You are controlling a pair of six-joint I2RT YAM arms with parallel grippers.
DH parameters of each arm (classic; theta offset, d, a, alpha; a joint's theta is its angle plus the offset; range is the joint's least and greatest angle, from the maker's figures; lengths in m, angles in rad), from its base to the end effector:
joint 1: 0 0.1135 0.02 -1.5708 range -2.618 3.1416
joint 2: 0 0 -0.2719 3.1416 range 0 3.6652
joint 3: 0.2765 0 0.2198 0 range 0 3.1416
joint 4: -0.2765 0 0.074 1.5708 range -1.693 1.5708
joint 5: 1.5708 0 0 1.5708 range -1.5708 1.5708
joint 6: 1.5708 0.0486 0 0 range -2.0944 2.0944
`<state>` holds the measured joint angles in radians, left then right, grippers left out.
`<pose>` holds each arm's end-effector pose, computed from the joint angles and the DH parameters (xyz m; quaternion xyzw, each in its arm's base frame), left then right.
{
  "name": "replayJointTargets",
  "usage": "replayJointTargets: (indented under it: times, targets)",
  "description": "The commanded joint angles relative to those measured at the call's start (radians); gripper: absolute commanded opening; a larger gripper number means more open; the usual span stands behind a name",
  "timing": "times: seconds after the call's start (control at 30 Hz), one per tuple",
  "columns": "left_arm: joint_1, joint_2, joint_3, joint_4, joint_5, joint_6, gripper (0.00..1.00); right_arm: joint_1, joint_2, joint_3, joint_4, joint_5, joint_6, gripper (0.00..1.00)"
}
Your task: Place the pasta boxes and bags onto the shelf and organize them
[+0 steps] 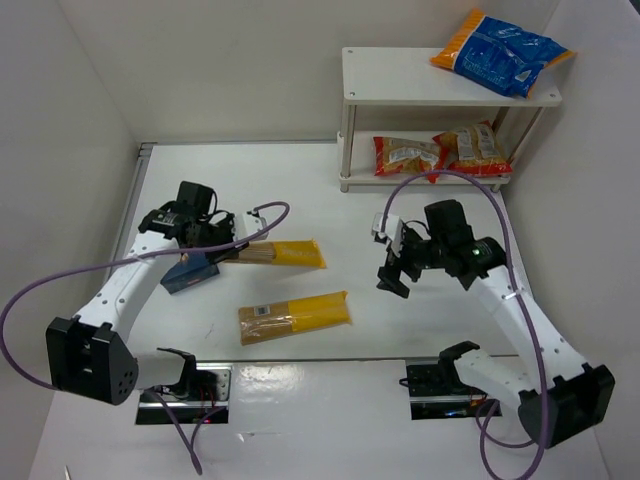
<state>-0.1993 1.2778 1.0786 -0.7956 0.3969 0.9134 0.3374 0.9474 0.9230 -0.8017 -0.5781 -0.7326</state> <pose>0.2172 -0.0630 0.2911 0.5440 0.7687 -0.0798 0.3270 0.1345 0.0753 0.3047 -0.5444 0.7152 0.1919 0.3941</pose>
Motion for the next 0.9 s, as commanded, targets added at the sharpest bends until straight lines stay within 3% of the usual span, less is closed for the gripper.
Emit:
replayJointTargets:
  times: [0.0,0.13,0.37,0.67,0.87]
  targets:
    - [0.0,-0.047,0.018,0.042,0.135,-0.014,0.0,0.028,0.106,0.094,0.029,-0.103,-0.037,0.99]
    - [0.0,-0.08,-0.046,0.088,0.154,-0.041,0.0,0.04,0.186,0.117,0.18,-0.238,0.001,0.99]
    - [0.0,-0.112,-0.134,0.159,0.165,-0.114,0.0,0.132,0.493,0.203,0.446,-0.229,0.053,0.93]
    - [0.0,-0.121,-0.155,0.202,0.145,-0.176,0.0,0.221,0.939,0.559,0.25,-0.238,-0.129,0.93]
    - [0.0,-0.121,-0.144,0.211,0.115,-0.196,0.0,0.269,1.022,0.616,0.18,-0.252,-0.22,0.94]
